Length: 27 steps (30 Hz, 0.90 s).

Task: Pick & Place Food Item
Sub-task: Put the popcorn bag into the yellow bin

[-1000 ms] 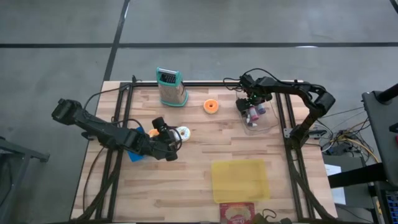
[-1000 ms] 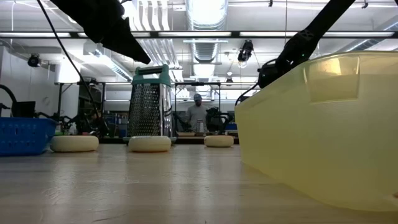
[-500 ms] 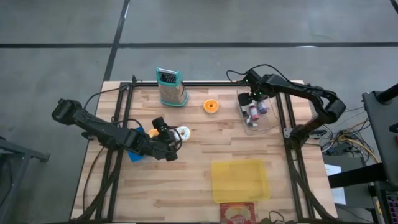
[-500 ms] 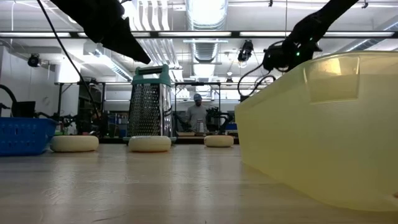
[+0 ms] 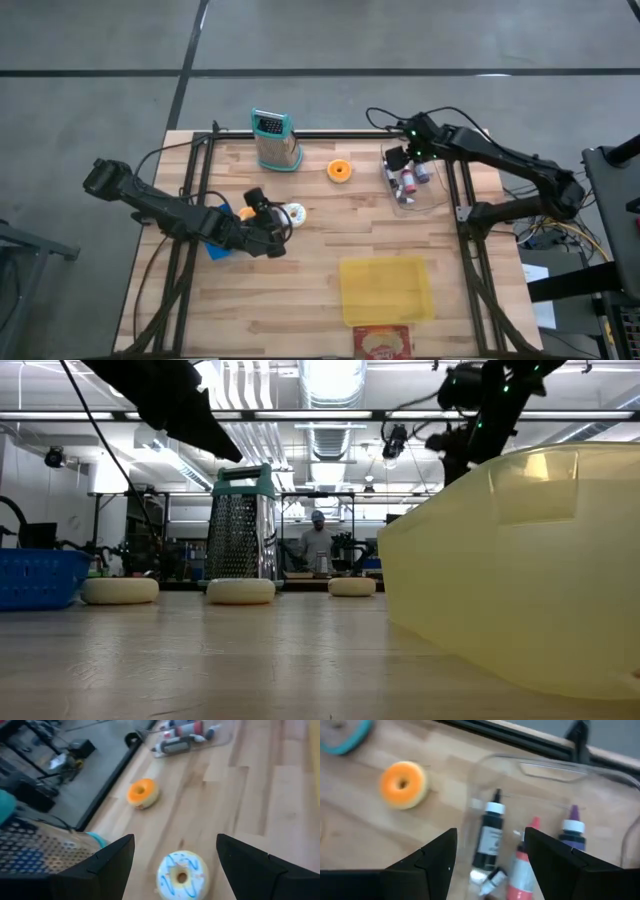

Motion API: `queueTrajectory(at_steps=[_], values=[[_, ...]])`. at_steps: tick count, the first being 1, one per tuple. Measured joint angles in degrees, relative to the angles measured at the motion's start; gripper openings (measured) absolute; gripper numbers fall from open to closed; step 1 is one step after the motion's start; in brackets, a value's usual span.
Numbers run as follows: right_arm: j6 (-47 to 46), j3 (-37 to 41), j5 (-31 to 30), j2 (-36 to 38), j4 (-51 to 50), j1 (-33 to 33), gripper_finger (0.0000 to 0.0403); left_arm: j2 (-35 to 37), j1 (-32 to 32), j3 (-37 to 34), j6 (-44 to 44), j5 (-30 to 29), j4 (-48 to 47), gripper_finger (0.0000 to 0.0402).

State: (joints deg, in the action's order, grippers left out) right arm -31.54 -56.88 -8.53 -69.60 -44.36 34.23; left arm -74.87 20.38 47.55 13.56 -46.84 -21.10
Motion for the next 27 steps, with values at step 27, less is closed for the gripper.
queueTrajectory(at_steps=[27], values=[[9.1, 0.0, -0.6, 0.4, 16.5, -35.4, 0.0226, 0.1, 0.0, 0.0, 0.6, -3.5, 0.1, 0.0287]])
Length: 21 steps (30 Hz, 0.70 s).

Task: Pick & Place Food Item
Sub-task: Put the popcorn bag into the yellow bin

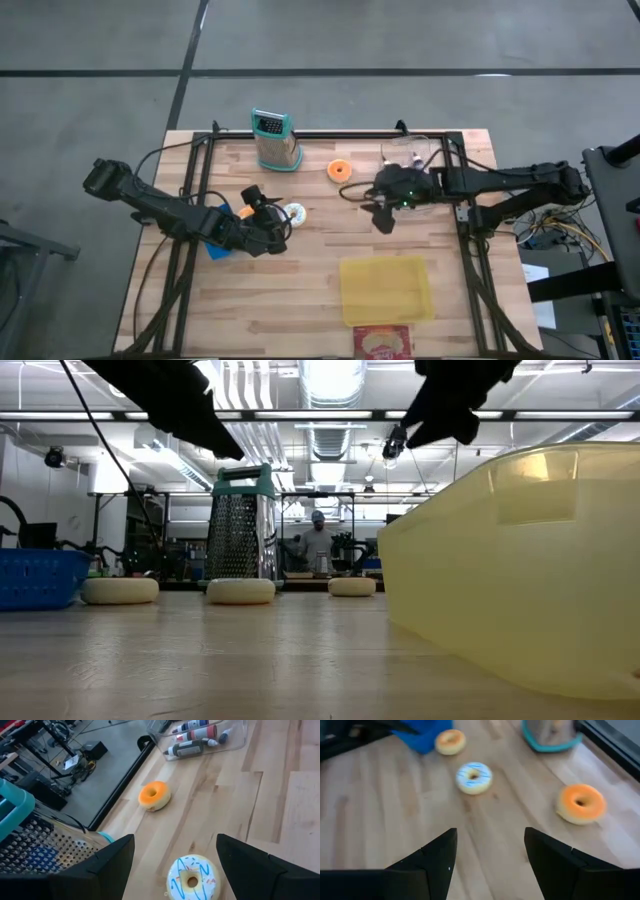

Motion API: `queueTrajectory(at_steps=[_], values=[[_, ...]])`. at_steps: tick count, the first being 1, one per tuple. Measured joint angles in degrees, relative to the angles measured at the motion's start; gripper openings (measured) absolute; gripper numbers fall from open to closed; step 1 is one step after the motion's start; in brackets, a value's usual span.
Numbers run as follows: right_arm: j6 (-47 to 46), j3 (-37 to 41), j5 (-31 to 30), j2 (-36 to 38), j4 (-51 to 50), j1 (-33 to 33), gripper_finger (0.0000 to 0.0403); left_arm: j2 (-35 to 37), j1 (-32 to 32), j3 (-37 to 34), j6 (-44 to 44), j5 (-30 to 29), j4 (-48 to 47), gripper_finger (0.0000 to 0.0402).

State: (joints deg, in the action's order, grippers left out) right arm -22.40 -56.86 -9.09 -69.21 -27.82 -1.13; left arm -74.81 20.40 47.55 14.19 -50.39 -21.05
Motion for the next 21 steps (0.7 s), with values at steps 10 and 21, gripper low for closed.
queueTrajectory(at_steps=[10, 21], values=[[-0.1, 0.0, 0.0, -0.2, 3.5, -11.9, 0.0226, 0.0, 0.0, 0.0, 2.5, 9.0, 0.2, 0.0287], [0.1, 0.0, 0.0, -0.2, 5.7, -22.6, 0.0226, 0.0, 0.0, 0.0, 2.6, 10.4, 0.9, 0.0287]])
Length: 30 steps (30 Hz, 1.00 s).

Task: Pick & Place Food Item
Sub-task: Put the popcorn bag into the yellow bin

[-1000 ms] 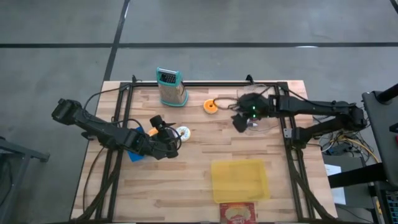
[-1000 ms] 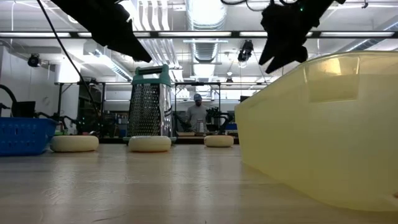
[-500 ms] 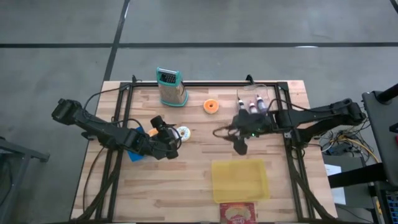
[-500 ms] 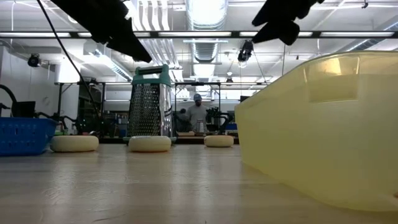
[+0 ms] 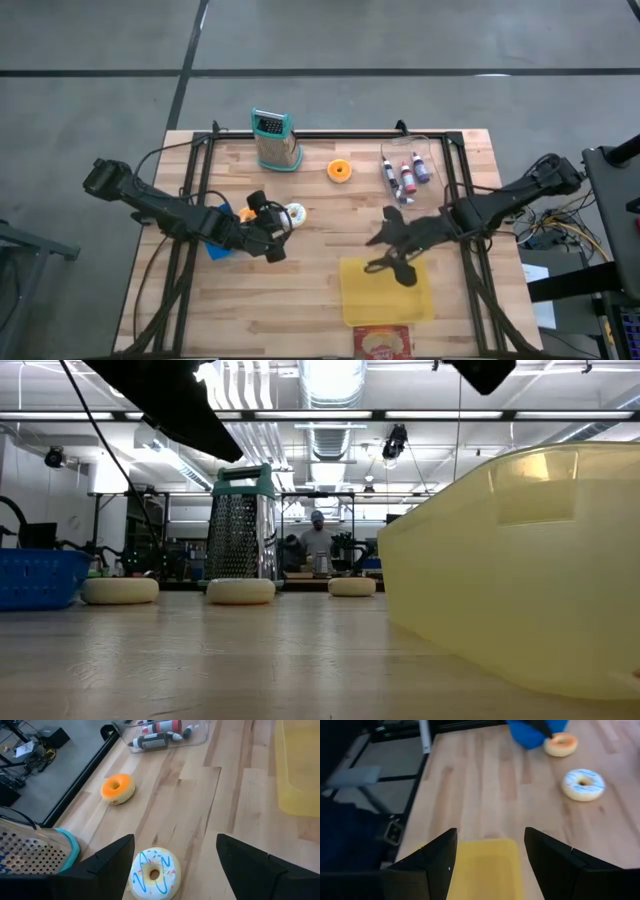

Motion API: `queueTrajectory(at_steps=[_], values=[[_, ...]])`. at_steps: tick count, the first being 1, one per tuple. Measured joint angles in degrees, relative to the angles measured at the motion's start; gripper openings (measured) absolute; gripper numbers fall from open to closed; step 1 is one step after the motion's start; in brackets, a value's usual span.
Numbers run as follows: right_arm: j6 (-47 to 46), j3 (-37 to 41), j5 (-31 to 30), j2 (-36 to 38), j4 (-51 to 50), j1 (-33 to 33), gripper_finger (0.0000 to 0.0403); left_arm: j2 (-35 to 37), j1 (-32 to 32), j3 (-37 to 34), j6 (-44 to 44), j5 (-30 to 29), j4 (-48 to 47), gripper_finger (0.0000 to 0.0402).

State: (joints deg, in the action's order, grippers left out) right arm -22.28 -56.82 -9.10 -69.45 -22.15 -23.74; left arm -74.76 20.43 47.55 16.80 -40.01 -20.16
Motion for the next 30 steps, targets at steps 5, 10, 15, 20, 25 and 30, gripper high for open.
queueTrajectory(at_steps=[5, 10, 15, 20, 25, 30], values=[[-0.2, 0.4, 0.0, -0.6, 0.4, -3.9, 0.0226, 0.0, 0.0, 0.0, 0.0, 0.1, 0.0, 0.0287], [-0.2, 0.7, -1.8, -5.2, 4.2, -7.8, 0.0226, 0.0, 0.0, 0.0, 0.0, 4.8, 0.0, 0.0287], [-4.6, -0.9, -2.4, -12.4, 8.1, -11.7, 0.0226, 0.0, 0.0, 0.0, 0.1, 6.9, 0.0, 0.0287], [-12.5, -4.9, -2.4, -20.1, 7.6, -15.8, 0.0226, 0.0, 0.0, 0.0, 0.7, 7.8, 0.0, 0.0287], [-14.9, -12.2, -2.4, -27.1, 7.5, -19.0, 0.0226, 0.0, 0.0, 0.0, 0.7, 8.1, 0.2, 0.0287], [-14.8, -22.1, -2.4, -34.0, 5.9, -21.3, 0.0226, 0.0, 0.0, 0.0, 0.8, 8.1, 0.2, 0.0287]])
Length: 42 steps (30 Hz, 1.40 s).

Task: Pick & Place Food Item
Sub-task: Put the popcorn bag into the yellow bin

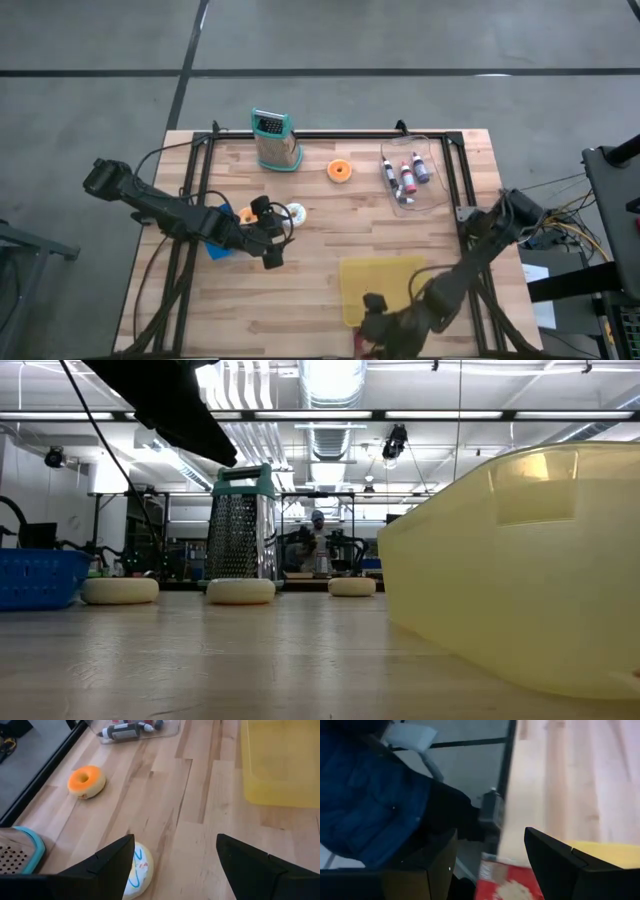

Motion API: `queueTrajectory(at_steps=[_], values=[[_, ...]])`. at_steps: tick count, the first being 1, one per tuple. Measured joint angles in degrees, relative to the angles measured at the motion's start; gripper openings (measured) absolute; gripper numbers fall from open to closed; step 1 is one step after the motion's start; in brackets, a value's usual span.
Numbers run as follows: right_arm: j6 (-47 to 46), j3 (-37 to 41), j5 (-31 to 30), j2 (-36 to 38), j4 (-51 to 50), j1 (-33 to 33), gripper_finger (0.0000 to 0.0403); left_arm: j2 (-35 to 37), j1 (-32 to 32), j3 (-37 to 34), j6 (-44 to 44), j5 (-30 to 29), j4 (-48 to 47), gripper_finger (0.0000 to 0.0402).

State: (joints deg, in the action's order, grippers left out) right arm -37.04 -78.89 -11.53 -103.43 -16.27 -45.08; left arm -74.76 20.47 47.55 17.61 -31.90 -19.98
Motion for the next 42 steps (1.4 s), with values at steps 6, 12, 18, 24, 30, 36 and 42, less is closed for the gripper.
queueTrajectory(at_steps=[6, 12, 18, 24, 30, 36, 42], values=[[-1.5, -12.8, 0.0, -8.0, -12.6, -1.7, 0.0226, 0.0, 0.0, 0.0, 0.0, 1.2, -0.1, 0.0287], [-15.0, -24.8, 0.0, -15.5, -28.2, -1.8, 0.0226, 0.0, 0.0, 0.0, 0.0, 1.5, -0.2, 0.0287], [-19.5, -33.8, 0.2, -22.4, -36.7, -1.9, 0.0226, 0.0, 0.0, 0.0, 0.0, 1.5, -0.2, 0.0287], [-21.5, -40.3, 4.6, -27.8, -37.4, -2.1, 0.0226, 0.0, 0.0, 0.0, 0.0, 1.5, -0.2, 0.0287], [-22.8, -44.6, 5.5, -30.6, -42.0, -2.3, 0.0226, 0.0, 0.0, 0.0, 0.0, 1.5, -0.2, 0.0287], [-26.5, -43.3, 5.6, -30.6, -45.1, -2.7, 0.0226, 0.0, 0.0, 0.0, 0.0, 1.5, -0.2, 0.0287], [-28.0, -41.0, 5.6, -30.7, -44.9, -3.2, 0.0226, 0.0, 0.0, 0.0, 0.0, 1.5, -0.2, 0.0287]])
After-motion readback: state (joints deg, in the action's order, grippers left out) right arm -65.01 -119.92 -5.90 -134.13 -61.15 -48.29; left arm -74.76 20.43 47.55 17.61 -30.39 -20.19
